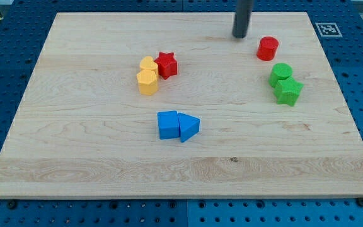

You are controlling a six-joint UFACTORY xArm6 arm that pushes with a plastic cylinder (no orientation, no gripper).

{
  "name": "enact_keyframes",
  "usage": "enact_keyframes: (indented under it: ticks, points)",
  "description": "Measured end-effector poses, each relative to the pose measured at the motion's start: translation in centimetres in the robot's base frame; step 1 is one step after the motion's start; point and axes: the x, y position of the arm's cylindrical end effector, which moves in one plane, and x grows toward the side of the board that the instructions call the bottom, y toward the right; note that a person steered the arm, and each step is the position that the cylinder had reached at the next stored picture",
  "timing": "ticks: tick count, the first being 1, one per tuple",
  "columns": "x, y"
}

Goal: Move the red circle below the red star

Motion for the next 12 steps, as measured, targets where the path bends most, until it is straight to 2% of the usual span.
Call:
enact_keyframes:
  ticks: [2,4,9,11,12]
  points:
    - [0.8,6.1]
    - [4.0,5.8]
    - [9.7,-1.7]
    - [7.6,-5.0]
    - [7.9,-5.9]
